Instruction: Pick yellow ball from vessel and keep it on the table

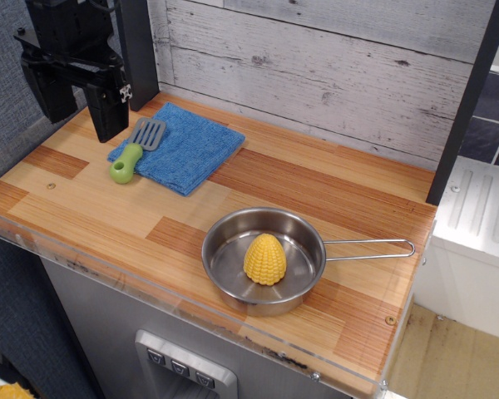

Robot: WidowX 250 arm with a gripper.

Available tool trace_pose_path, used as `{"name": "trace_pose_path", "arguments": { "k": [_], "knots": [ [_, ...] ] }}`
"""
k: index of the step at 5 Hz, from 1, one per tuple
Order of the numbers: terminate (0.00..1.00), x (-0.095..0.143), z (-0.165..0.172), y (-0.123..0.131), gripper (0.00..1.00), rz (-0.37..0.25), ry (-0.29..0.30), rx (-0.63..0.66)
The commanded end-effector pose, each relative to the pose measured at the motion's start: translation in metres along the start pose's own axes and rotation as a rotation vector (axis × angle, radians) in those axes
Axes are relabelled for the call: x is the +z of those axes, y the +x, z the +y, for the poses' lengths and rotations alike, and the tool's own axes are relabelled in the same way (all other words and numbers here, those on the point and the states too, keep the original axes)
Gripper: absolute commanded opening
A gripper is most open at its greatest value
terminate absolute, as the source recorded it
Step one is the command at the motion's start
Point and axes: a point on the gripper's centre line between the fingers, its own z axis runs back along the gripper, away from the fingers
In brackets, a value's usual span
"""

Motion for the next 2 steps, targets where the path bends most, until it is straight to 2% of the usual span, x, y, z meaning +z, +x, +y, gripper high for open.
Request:
{"name": "trace_pose_path", "arguments": {
  "k": [1,2],
  "knots": [
    [0.00,0.000,0.000,0.000,1.00,0.000,0.000,0.000],
    [0.00,-0.003,-0.028,0.004,1.00,-0.038,0.000,-0.040]
  ]
}}
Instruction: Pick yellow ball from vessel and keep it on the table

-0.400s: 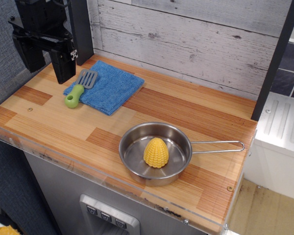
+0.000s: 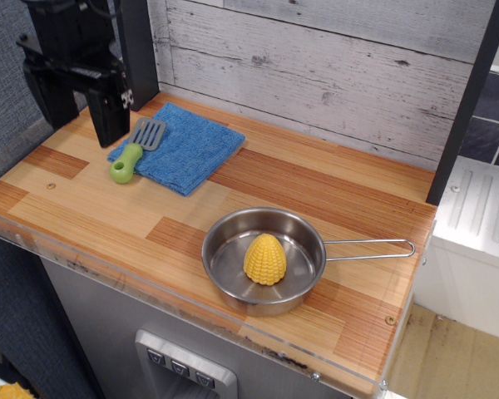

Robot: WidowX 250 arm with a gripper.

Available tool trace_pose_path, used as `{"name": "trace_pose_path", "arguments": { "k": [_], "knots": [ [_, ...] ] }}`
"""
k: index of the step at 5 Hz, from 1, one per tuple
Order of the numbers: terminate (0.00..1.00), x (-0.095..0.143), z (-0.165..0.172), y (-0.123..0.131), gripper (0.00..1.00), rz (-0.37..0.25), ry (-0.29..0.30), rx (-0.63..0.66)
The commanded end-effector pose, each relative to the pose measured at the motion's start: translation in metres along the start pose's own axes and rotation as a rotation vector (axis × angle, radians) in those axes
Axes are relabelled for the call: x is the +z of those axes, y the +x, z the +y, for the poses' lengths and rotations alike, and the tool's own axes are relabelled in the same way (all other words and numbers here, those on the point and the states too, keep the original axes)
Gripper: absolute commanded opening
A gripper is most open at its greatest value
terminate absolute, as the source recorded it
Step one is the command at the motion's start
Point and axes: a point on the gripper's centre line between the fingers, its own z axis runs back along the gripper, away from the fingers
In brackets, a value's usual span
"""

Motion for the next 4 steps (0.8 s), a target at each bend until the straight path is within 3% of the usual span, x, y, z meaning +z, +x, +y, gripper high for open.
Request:
{"name": "trace_pose_path", "arguments": {
  "k": [1,3,4],
  "knots": [
    [0.00,0.000,-0.073,0.009,1.00,-0.088,0.003,-0.163],
    [0.00,-0.023,-0.143,0.007,1.00,-0.118,0.005,-0.350],
    [0.00,-0.040,-0.143,0.009,1.00,-0.103,0.007,-0.390]
  ]
}}
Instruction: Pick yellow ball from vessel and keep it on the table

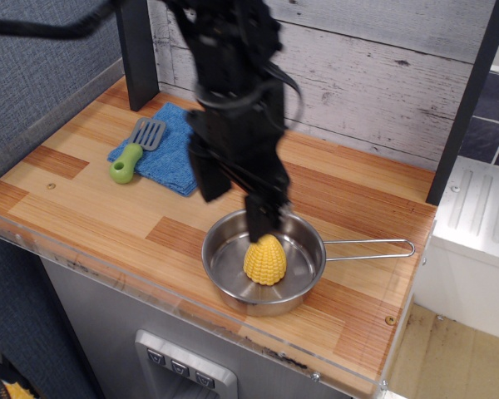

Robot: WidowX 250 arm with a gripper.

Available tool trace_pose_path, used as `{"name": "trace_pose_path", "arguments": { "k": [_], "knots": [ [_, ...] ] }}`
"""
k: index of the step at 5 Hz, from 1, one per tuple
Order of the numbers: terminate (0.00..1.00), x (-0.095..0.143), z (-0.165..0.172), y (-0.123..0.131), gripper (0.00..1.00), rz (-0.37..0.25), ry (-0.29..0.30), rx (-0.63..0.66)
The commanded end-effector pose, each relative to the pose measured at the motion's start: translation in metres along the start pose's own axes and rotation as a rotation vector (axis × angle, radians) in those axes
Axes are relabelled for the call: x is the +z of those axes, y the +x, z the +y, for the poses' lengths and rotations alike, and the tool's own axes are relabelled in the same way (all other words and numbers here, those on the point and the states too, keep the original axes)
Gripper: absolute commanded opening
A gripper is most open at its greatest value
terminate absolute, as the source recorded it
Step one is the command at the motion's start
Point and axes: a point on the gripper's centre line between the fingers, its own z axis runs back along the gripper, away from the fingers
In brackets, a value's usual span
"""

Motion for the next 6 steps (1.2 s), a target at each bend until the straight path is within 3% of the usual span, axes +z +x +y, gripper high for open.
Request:
{"name": "trace_pose_path", "arguments": {
  "k": [1,2,5,6],
  "knots": [
    [0.00,-0.028,0.011,0.002,1.00,0.000,0.009,-0.046],
    [0.00,-0.040,0.018,0.008,1.00,-0.018,0.010,-0.058],
    [0.00,-0.042,0.019,0.010,1.00,-0.058,-0.028,-0.125],
    [0.00,-0.041,0.021,0.008,0.00,-0.027,-0.034,-0.164]
  ]
}}
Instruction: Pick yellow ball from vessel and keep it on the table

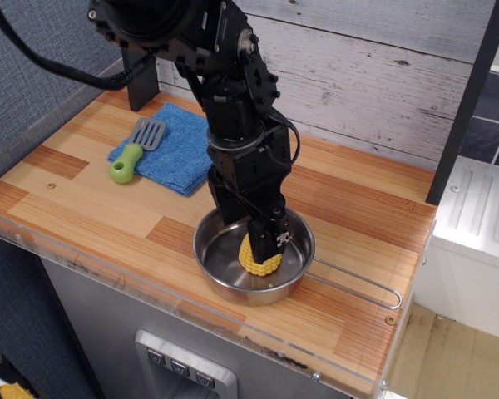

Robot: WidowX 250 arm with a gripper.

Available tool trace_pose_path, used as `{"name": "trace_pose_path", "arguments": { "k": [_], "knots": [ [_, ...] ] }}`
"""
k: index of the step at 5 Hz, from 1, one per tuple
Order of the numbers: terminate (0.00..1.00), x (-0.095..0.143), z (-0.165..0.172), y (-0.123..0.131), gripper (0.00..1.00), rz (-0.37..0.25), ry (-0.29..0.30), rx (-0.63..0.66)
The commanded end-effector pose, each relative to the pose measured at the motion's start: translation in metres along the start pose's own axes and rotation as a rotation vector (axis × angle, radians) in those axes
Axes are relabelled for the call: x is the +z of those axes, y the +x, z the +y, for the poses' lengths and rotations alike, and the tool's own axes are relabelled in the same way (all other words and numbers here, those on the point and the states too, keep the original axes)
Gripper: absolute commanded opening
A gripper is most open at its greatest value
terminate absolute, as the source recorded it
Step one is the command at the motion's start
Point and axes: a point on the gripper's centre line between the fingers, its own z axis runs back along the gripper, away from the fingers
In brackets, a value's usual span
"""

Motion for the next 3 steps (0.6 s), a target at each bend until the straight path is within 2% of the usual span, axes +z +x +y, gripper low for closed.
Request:
{"name": "trace_pose_path", "arguments": {
  "k": [1,3],
  "knots": [
    [0.00,0.0082,0.0039,-0.0025,0.00,0.004,0.009,-0.037],
    [0.00,0.0072,0.0016,-0.0004,0.00,-0.036,-0.021,-0.006]
  ]
}}
